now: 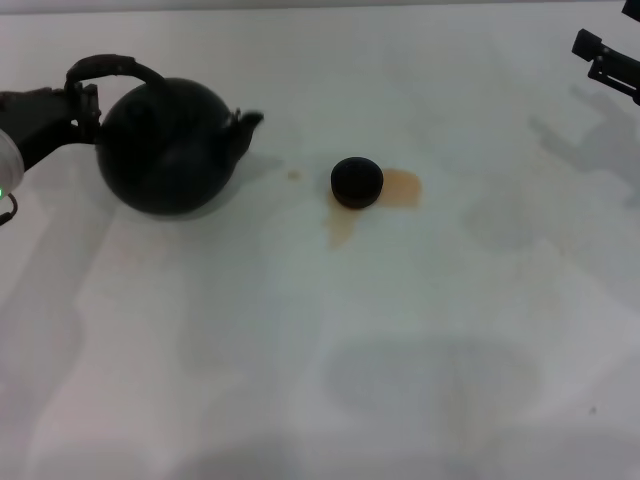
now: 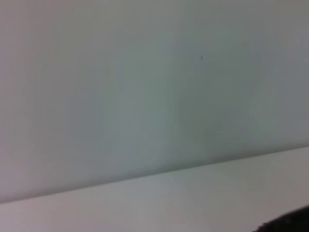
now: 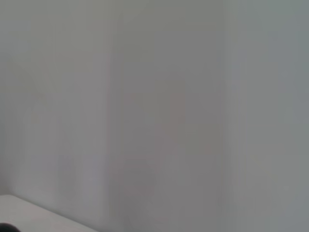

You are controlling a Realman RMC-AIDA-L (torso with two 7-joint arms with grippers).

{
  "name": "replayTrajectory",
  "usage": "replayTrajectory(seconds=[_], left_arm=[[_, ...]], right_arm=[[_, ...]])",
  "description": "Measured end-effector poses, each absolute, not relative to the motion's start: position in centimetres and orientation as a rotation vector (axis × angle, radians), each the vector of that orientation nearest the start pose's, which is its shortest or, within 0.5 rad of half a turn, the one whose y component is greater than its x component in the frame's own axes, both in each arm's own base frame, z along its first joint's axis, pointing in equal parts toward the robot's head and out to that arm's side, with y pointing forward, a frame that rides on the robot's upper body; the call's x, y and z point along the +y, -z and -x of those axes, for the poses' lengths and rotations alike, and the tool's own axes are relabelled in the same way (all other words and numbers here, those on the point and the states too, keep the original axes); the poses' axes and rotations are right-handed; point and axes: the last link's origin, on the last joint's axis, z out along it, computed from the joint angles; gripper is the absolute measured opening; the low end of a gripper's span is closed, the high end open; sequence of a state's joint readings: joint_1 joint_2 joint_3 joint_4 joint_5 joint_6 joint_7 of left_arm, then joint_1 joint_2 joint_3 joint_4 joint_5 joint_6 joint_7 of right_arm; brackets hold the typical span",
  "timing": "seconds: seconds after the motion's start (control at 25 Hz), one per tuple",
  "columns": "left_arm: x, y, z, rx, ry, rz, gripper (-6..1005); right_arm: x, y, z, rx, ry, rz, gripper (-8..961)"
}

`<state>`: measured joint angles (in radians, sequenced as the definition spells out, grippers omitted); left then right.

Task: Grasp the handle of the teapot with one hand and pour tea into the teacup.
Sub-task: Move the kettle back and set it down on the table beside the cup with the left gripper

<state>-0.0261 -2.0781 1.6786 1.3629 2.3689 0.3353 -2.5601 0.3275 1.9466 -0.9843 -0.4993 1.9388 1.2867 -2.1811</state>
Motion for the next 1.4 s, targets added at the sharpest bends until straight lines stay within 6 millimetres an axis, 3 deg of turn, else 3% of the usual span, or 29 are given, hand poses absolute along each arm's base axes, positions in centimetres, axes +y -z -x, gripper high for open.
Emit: replayTrajectory(seconds=[0.4,1.4], left_arm=[[33.7,-2.1,25.4,-0.791,0.281,1.905,92],[33.2,-1.2,27.1,-0.864,0.235,1.915,92]], right_arm=[[33.0,-5.9,-32.5,0.466,-0.789,2.146,854],[32.5,-5.8,-32.7,0.474,-0.796,2.148,854]])
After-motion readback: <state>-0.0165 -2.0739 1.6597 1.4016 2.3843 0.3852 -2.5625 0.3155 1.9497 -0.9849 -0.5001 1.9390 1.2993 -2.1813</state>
